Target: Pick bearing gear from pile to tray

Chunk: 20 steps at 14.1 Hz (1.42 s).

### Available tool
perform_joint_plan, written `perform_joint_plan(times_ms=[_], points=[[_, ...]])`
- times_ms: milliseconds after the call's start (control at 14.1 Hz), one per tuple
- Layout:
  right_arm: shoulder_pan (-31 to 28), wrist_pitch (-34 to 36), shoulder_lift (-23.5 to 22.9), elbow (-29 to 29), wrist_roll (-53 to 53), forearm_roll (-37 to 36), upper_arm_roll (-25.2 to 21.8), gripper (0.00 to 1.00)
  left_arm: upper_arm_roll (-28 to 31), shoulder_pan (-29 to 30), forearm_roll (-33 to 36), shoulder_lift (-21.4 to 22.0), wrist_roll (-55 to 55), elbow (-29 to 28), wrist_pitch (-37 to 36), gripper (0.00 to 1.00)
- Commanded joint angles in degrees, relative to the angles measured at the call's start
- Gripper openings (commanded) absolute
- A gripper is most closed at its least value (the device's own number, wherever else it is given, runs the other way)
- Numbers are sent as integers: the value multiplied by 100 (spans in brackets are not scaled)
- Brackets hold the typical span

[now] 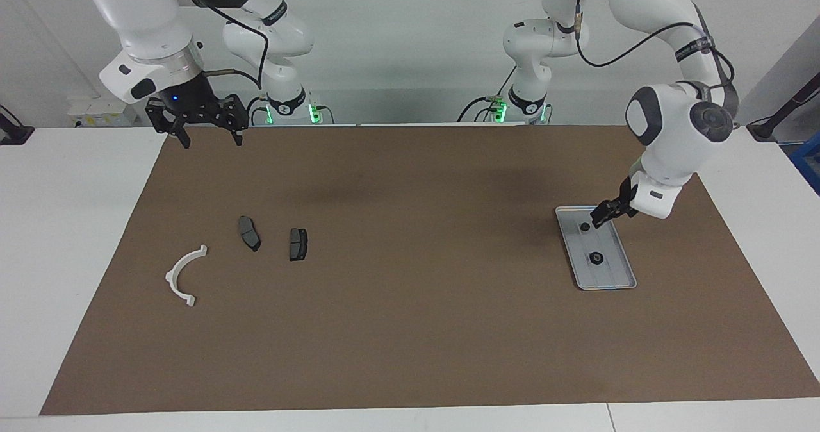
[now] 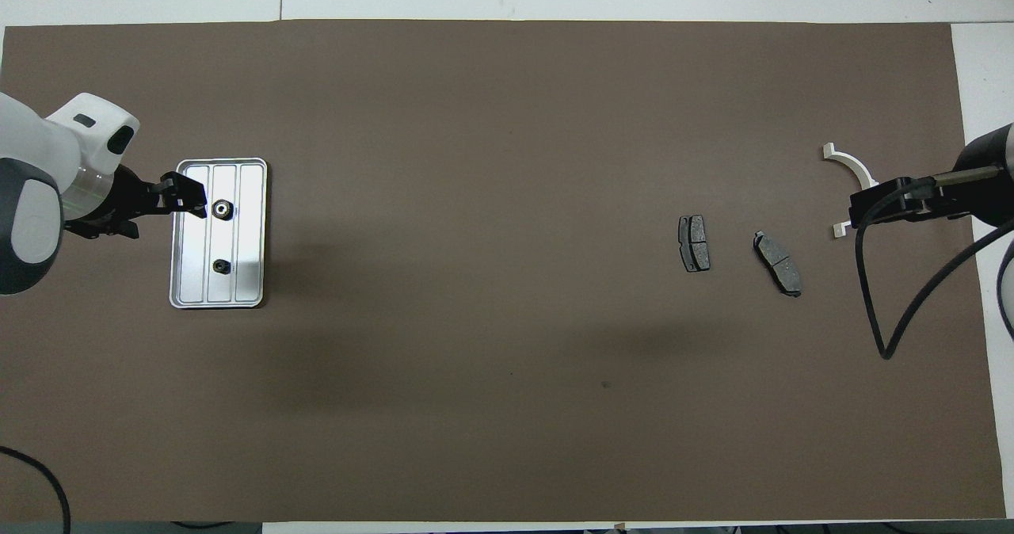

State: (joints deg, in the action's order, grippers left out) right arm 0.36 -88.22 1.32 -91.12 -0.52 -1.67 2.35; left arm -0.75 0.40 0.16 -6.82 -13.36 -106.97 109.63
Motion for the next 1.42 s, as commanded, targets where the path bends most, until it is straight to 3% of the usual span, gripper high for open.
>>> perform_joint_plan(times_ms=[0, 497, 780, 1348], points=[[-88, -73, 61, -64, 69, 159, 29, 100, -48, -13, 28, 286, 79, -8, -354, 100], [-88, -73, 53, -55, 78, 159, 20, 100, -57, 4, 28, 330, 105, 9, -292, 100], [-88, -73, 53, -56, 78, 159, 20, 100, -48, -40, 19, 796, 114, 1, -451, 100], [-88, -73, 53, -55, 78, 159, 20, 100, -101, -84, -25, 761, 255, 265, -794, 100]])
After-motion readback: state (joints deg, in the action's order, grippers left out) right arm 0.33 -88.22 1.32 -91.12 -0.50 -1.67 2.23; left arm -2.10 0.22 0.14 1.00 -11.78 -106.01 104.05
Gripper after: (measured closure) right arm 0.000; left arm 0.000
